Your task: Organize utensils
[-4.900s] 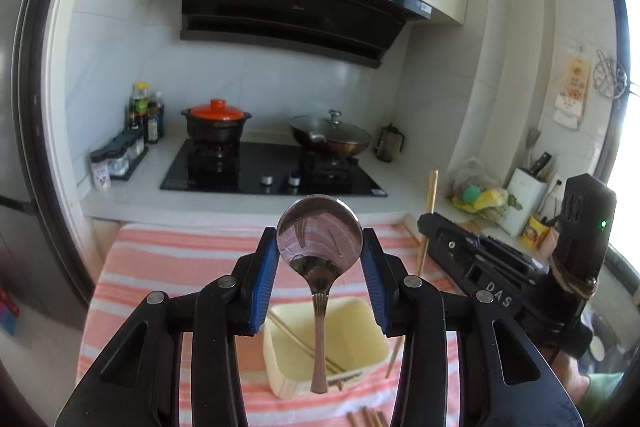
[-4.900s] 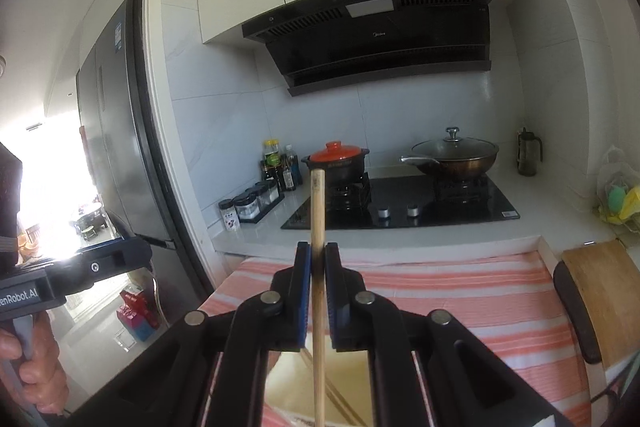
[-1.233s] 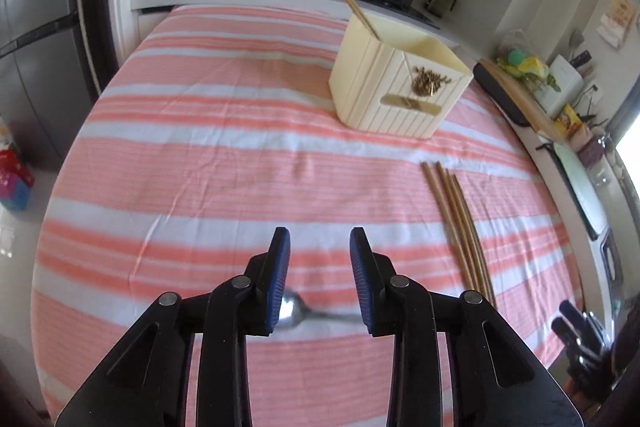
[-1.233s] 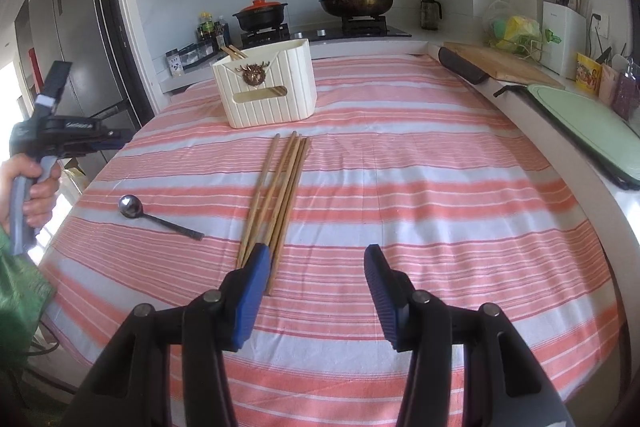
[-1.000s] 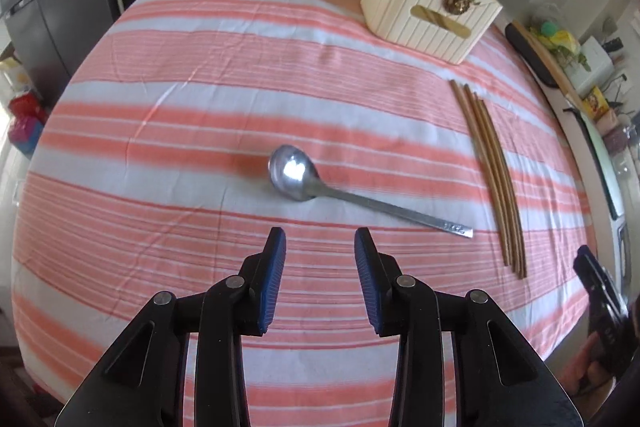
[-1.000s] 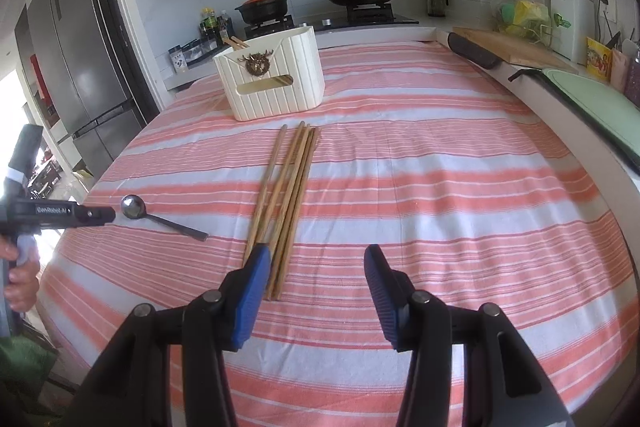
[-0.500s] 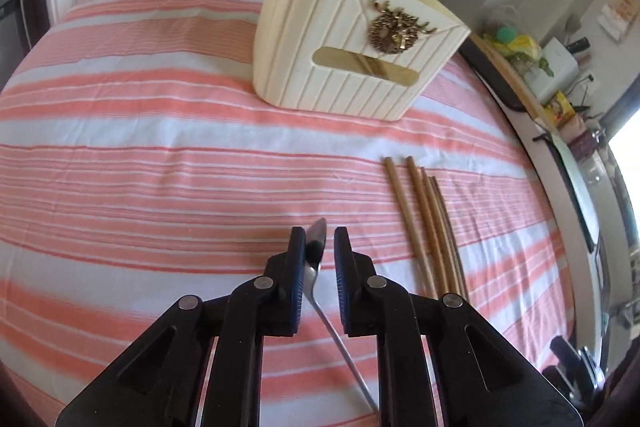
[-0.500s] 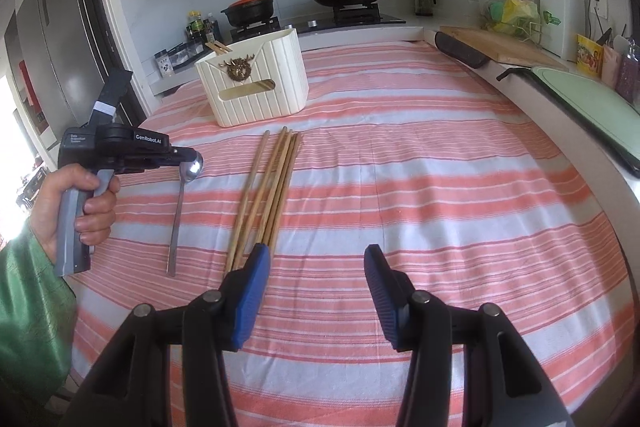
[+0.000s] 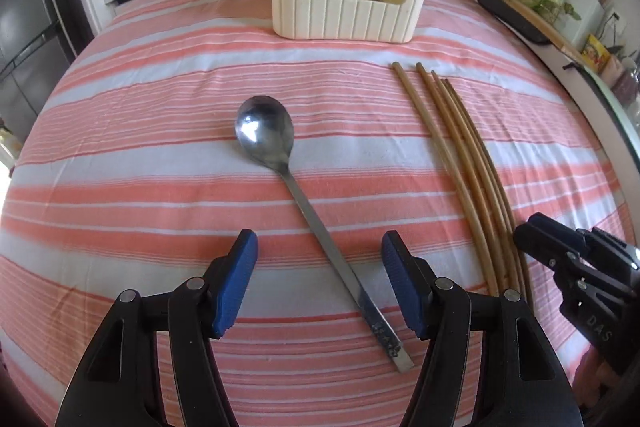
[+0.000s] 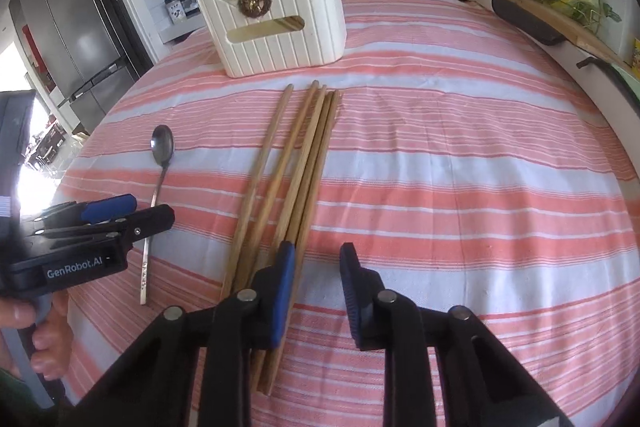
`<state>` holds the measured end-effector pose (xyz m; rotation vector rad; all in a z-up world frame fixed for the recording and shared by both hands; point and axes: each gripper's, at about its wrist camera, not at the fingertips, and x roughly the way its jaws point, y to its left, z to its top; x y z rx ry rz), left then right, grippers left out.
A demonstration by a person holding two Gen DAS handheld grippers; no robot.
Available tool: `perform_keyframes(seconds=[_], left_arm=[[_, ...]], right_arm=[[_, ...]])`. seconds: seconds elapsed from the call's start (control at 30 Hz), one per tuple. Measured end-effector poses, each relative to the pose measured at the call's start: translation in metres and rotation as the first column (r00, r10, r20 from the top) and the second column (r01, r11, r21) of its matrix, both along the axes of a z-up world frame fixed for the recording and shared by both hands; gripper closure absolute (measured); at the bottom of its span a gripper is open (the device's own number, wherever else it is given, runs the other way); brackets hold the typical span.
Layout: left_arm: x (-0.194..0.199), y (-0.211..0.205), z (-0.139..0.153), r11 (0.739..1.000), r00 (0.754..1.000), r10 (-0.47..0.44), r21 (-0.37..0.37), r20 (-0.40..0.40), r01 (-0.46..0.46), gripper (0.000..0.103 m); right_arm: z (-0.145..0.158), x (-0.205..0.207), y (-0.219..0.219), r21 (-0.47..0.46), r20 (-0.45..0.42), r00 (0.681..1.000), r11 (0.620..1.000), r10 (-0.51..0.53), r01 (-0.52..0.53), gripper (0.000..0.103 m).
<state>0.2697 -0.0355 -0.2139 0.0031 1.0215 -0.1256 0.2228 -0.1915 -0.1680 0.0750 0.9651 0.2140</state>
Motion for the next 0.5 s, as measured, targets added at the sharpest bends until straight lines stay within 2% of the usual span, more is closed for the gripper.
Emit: perform_keyframes(seconds=[0.13, 0.27, 0.3, 0.33, 0.4, 0.5], left_arm=[[0.002, 0.004, -0.002, 1.000, 1.000, 0.019, 0.021, 0.002, -0.019, 0.035], [0.001, 0.013, -0.002, 0.998, 0.999, 0.039, 0.045, -0.006, -0.038, 0.034], [0.000, 0.017, -0.002, 0.998, 0.999, 0.043, 0.051, -0.009, -0.043, 0.034], [-0.001, 0.022, -0.003, 0.997, 0.999, 0.050, 0.060, -0.010, -0.050, 0.034], [-0.005, 0.033, -0.005, 0.995, 0.998, 0.066, 0.075, -0.011, -0.065, 0.034], [-0.007, 0.047, -0.005, 0.998, 0.998, 0.063, 0.024, -0.027, -0.063, 0.035]], right_arm=[[0.001, 0.000, 0.006, -0.032, -0.008, 0.999, 0.999, 0.032, -0.033, 0.080], [0.004, -0.002, 0.014, -0.130, -0.010, 0.999, 0.990, 0.052, -0.053, 0.081], [0.004, -0.002, 0.015, -0.158, -0.024, 0.998, 0.986, 0.051, -0.054, 0.083], [0.003, -0.003, 0.014, -0.193, -0.037, 0.998, 0.980, 0.048, -0.054, 0.089], [0.003, -0.009, 0.015, -0.236, -0.033, 0.998, 0.970, 0.049, -0.056, 0.090], [0.003, -0.010, 0.016, -0.241, -0.030, 0.998, 0.969, 0.058, -0.064, 0.088]])
